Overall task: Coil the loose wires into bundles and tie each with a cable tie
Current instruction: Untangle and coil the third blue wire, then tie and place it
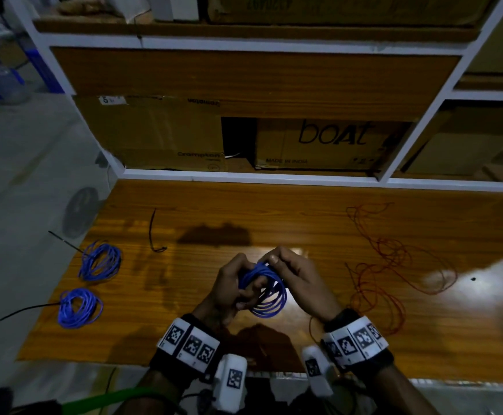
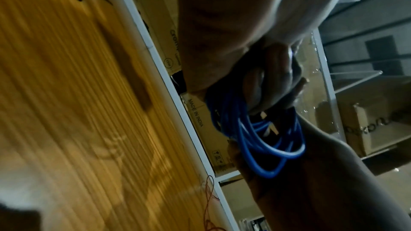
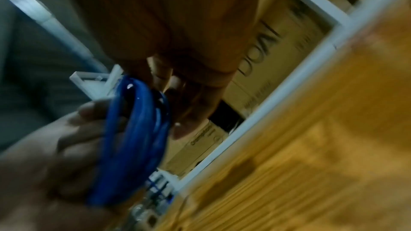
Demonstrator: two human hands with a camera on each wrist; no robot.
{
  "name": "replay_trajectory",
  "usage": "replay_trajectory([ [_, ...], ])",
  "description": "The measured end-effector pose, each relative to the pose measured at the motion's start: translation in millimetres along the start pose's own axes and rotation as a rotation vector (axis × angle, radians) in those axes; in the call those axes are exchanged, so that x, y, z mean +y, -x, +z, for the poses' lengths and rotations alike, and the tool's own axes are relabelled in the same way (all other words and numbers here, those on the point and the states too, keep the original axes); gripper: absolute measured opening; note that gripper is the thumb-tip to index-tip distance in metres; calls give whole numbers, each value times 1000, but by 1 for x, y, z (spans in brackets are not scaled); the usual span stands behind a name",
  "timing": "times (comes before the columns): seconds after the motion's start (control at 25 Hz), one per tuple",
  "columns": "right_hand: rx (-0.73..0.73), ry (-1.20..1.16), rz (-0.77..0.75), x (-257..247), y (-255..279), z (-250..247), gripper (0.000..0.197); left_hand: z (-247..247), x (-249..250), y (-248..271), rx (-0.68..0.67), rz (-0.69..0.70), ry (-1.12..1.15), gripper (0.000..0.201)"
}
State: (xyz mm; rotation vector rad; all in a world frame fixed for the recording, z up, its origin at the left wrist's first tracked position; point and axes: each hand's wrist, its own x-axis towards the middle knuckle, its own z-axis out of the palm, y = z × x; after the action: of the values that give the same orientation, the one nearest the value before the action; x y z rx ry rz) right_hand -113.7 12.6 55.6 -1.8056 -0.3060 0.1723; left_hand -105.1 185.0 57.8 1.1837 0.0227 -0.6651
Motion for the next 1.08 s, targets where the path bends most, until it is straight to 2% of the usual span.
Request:
replay_trajectory([
  [0.12,-54,159,-12,1,8,6,32,-2,-2,-5,139,1,21,47],
  [0.2,-42,254,-86,8,8,8,33,-1,-5,-8,154,-16,-5,53],
  [0.32,19,179,-77,16,7,9,31,2,-4,-11,191,-41,-55,58],
  [0.4,97,143,-57,19,7,10,27,3,-4,-13,294,34,-174,56],
  [0.52,187,217,-69,19,6,16,25,3,-8,-17,435,166,-356,43],
  [0.88,338,279,-81,26,-4,28,18,10,-24,-14,295,319,-623,30],
  [1.08,355,356,-106,24,-18,22,20,17,-25,-13,387,466,-708,20],
])
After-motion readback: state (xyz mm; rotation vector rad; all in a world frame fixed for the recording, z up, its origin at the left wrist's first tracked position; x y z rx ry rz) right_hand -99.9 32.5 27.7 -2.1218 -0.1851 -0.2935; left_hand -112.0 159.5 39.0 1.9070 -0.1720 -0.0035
